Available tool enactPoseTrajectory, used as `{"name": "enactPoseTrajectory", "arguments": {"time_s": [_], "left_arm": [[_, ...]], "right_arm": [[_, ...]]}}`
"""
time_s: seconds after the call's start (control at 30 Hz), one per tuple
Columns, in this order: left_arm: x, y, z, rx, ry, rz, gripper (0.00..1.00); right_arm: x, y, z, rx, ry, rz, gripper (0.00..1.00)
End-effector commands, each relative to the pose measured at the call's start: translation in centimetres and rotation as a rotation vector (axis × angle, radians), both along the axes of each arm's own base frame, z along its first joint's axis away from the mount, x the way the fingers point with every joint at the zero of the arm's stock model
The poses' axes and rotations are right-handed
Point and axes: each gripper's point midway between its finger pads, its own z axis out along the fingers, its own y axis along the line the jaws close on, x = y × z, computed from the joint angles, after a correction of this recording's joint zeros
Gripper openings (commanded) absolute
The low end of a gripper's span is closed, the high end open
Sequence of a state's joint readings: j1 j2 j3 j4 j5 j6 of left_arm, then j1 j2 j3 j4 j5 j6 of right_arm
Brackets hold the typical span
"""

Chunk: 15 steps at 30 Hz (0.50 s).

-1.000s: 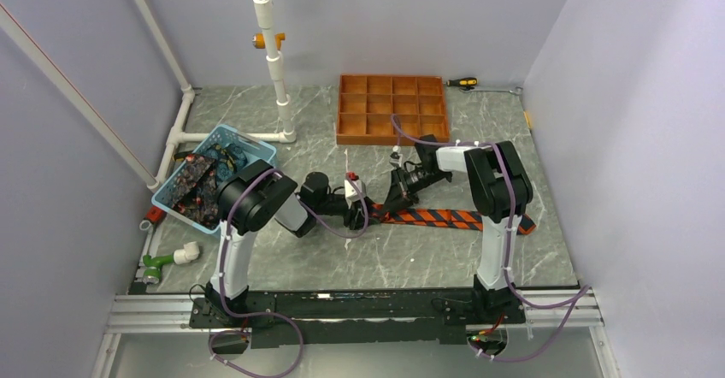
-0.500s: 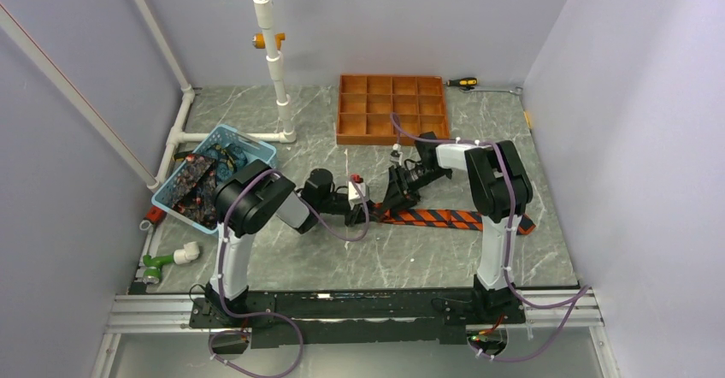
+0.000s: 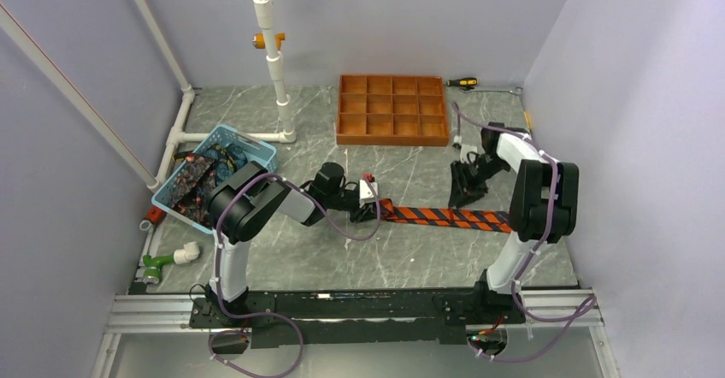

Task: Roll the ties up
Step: Roll the tie at the center of the board.

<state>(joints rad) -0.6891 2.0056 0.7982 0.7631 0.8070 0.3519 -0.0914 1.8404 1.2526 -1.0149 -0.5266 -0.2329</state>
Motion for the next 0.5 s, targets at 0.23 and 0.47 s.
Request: {"name": "enactPoseTrajectory", "arguments": {"time_s": [0.23,0.47], "left_arm": [[-1.6,3.8,-6.5,0.218,0.207,0.103,0.0],[1.8,2.7,-4.1,0.13,0.151,0.097,0.0]], "right_arm": [[-4.1,-5.9,-6.1,-0.352,0.131,0.141,0.28],[4.0,-6.8,-7.8,-0.371,0.042,0.124,0.3]]}}
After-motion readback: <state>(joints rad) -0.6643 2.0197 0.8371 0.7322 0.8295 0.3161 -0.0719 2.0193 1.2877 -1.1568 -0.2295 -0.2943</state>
